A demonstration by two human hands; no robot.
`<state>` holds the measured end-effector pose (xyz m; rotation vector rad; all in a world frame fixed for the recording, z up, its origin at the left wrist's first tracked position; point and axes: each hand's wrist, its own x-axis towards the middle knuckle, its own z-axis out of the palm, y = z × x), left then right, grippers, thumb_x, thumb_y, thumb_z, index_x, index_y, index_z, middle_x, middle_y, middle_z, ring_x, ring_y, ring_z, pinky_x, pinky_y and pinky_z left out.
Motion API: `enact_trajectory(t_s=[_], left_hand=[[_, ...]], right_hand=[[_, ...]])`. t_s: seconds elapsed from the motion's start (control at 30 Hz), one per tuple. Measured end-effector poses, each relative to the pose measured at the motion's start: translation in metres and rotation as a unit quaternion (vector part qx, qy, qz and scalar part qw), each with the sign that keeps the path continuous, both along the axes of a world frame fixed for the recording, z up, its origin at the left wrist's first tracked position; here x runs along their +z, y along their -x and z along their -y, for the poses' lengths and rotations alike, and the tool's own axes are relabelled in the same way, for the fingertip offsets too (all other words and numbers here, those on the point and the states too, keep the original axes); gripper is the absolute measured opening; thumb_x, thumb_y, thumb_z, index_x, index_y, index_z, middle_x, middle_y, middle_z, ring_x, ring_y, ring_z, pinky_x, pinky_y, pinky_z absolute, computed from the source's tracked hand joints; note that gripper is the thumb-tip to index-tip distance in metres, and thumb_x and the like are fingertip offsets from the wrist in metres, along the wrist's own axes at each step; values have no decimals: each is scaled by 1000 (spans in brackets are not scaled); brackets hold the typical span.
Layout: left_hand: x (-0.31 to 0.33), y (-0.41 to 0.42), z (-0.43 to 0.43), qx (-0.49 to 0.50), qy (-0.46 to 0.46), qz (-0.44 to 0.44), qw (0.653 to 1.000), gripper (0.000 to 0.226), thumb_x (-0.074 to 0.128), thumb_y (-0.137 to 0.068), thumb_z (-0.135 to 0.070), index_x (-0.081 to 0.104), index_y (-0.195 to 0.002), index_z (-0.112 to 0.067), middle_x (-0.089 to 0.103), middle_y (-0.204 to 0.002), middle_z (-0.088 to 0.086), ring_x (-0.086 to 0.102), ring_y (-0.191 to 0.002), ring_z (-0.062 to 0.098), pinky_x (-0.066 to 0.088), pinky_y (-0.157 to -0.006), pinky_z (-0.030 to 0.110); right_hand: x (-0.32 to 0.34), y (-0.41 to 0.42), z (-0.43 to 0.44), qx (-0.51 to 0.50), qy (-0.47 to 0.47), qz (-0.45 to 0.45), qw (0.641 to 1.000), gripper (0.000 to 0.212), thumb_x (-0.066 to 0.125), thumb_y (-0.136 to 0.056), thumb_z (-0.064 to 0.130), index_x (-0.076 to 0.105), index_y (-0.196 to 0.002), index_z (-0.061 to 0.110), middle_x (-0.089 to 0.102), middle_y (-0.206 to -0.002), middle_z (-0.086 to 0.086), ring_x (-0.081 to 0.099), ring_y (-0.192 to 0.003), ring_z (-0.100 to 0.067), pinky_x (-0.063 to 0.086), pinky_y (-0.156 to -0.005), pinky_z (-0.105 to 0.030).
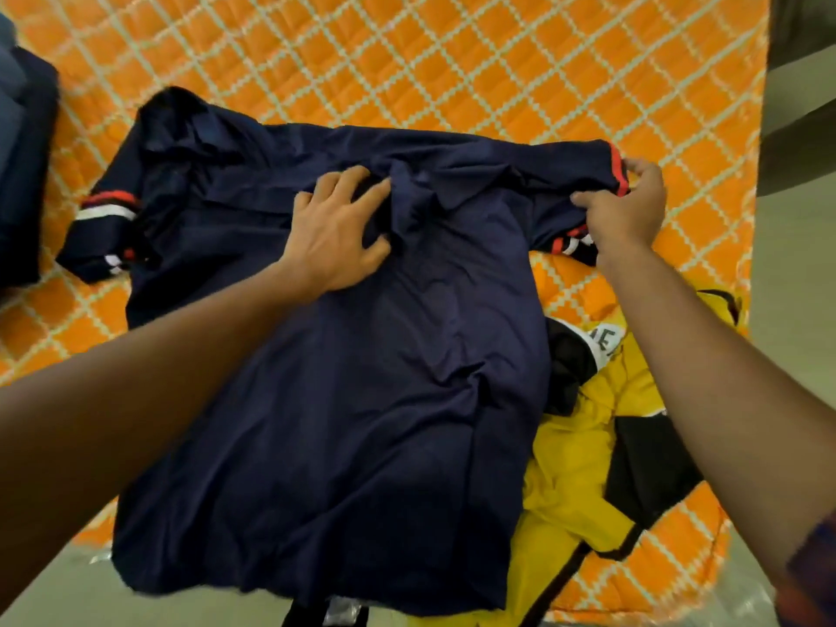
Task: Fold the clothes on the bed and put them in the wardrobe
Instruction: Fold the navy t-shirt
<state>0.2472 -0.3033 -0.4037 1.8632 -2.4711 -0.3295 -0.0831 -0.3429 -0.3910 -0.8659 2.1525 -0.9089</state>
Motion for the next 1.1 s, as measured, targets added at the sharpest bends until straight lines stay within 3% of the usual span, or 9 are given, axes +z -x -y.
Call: enact_trajectory(t_s=[0.13,0.23,0.33,0.47,0.57,0.77,0.9,1.0,1.1], left_hand=[[16,6,57,61,55,27,996,54,52,-97,-33,41,-150,-25,45,-146,11,43,-125,42,41,-88,57],[22,5,107,140,18,-17,990,44,47,-102,-27,49,-146,-25,50,-135,15,46,-123,41,43,-89,54],[24,18,139,97,-3,-64,993,33,47,-101,-25,67,-126,-20,60,-125,14,55,-115,37,46,-94,48],[37,64,114,-89,-15,-188,978,42,53,-90,-38,61,-128,-22,60,-111,8,59,-103,28,49,-83,42],[31,87,86,-166,-44,-28,985,63,60,-88,-52,45,-142,-25,48,-128,8,58,-104,33,43,-68,40],[32,83,131,-136,1,-2,991,38,52,-80,-1,62,-116,-6,56,-109,22,56,-95,48,48,-70,53],[43,92,173,-97,80,24,992,40,52,-86,6,60,-123,-7,52,-123,22,50,-109,47,42,-71,49],[49,101,190,-56,139,18,989,44,48,-87,3,59,-127,-13,50,-132,16,46,-121,42,38,-80,50],[47,110,189,-55,155,-37,986,37,41,-89,-5,63,-117,-15,56,-123,13,50,-116,36,41,-83,47]], right_hand=[[0,4,10,-67,8,141,988,53,80,-75,4,67,-125,13,70,-120,-6,69,-101,-22,60,-73,-29],[4,9,15,-122,36,229,965,28,76,-82,1,70,-104,18,72,-107,-6,70,-92,-22,59,-66,-28],[0,10,22,-155,49,243,956,16,71,-90,5,69,-100,18,72,-101,-5,69,-87,-21,55,-61,-24],[-6,2,30,-190,34,198,961,13,67,-95,11,66,-104,19,69,-102,-3,64,-78,-14,47,-49,-16],[-6,-1,34,-204,50,178,961,12,66,-96,12,63,-100,22,69,-106,-6,62,-77,-15,46,-47,-17],[-6,-3,21,-189,87,78,975,15,64,-95,12,60,-96,26,67,-113,-1,64,-95,-16,54,-68,-27],[-4,-16,7,-130,204,-51,969,20,61,-87,-1,64,-95,17,67,-102,-5,64,-97,-12,51,-86,-16],[6,-27,7,-118,238,-135,955,19,62,-85,-1,69,-98,12,66,-104,-6,57,-93,2,38,-81,-2],[24,-48,9,-104,247,-175,947,17,65,-88,5,72,-103,11,65,-105,-5,54,-91,-1,33,-78,1]])
